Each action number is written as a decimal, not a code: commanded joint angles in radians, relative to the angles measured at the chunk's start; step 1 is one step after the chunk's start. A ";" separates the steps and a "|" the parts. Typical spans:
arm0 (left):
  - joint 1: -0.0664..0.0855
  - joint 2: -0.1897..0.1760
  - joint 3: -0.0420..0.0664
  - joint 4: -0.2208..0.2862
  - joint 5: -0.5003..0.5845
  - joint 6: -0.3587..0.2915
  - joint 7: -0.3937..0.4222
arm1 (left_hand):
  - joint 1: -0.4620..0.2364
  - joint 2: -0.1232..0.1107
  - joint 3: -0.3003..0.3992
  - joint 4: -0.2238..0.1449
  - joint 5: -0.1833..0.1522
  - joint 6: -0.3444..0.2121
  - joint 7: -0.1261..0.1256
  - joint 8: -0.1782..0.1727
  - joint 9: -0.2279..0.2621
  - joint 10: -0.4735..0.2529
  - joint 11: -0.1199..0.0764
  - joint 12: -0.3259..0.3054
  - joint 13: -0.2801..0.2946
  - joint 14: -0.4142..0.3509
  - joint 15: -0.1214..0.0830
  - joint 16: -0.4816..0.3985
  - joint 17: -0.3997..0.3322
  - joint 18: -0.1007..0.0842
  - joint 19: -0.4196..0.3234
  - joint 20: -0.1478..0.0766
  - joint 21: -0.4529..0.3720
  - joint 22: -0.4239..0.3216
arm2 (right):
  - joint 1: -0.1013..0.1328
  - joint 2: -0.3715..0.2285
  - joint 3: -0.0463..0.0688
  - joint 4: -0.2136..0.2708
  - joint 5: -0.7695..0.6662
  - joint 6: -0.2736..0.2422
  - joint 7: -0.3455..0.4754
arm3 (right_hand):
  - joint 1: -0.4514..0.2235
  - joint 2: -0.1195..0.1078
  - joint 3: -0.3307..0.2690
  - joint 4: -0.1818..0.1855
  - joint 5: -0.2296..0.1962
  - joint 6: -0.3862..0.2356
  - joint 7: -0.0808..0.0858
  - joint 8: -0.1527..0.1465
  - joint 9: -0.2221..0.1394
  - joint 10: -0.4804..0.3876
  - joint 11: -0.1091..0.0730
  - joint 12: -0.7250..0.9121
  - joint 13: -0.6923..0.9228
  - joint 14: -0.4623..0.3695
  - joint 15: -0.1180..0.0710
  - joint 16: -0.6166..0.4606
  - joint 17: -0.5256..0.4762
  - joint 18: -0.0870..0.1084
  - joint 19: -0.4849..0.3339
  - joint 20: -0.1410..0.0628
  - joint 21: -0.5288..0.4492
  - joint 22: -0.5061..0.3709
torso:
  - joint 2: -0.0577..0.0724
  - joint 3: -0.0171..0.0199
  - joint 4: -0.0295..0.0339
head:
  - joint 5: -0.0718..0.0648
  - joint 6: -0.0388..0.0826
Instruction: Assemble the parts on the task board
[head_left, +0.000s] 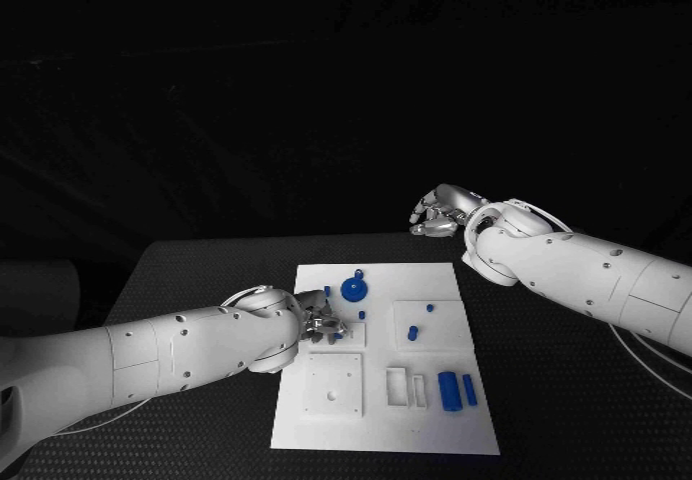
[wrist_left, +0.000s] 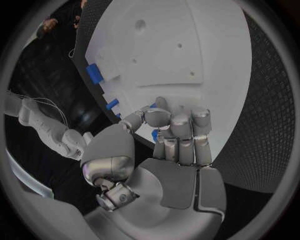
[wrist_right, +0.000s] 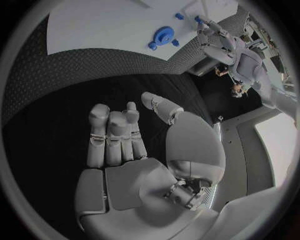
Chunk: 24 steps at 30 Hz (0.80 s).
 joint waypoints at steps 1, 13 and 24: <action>-0.002 0.004 0.000 0.004 0.010 0.013 0.016 | -0.004 -0.012 0.000 0.012 -0.013 0.069 -0.065 -0.003 0.002 -0.052 -0.045 0.005 -0.002 -0.021 -0.035 0.005 -0.002 0.000 -0.005 -0.118 0.002 0.014 | 0.000 0.002 0.000 0.000 -0.001 0.013 0.008 | -0.005 0.009 -0.004 0.001 0.007 0.004 0.011 -0.003 0.001 -0.006 0.002 0.006 -0.001 -0.007 -0.002 -0.006 0.001 0.024 -0.001 -0.003 -0.003 0.016 | 0.000 0.0002 -0.0003 | 0.000 -0.001; -0.002 -0.008 0.001 -0.002 0.013 -0.003 0.010 | -0.037 -0.111 -0.003 0.117 -0.210 0.069 -0.065 -0.004 0.008 -0.054 -0.045 0.013 -0.010 -0.026 -0.037 0.015 -0.015 0.005 -0.007 -0.118 0.000 0.012 | 0.000 0.001 0.000 -0.002 -0.001 0.014 0.008 | -0.007 0.009 -0.005 0.001 0.008 0.004 0.011 -0.003 0.001 -0.007 0.002 0.006 -0.001 -0.007 -0.002 -0.006 0.001 0.024 -0.002 -0.003 -0.003 0.016 | 0.000 0.0000 -0.0003 | -0.003 0.003; -0.001 -0.018 0.008 0.002 0.028 -0.008 0.016 | -0.054 -0.161 -0.085 0.172 -0.209 0.058 -0.065 0.000 0.026 -0.060 -0.045 0.021 -0.007 -0.035 -0.039 0.026 -0.017 0.012 -0.017 -0.118 0.007 0.015 | 0.000 -0.001 0.000 -0.002 0.000 0.013 0.009 | -0.010 0.009 -0.008 0.002 0.008 0.004 0.011 -0.003 0.001 -0.007 0.002 0.006 -0.002 -0.007 -0.002 -0.006 0.001 0.024 -0.002 -0.002 -0.003 0.016 | 0.000 0.0001 -0.0008 | -0.004 0.005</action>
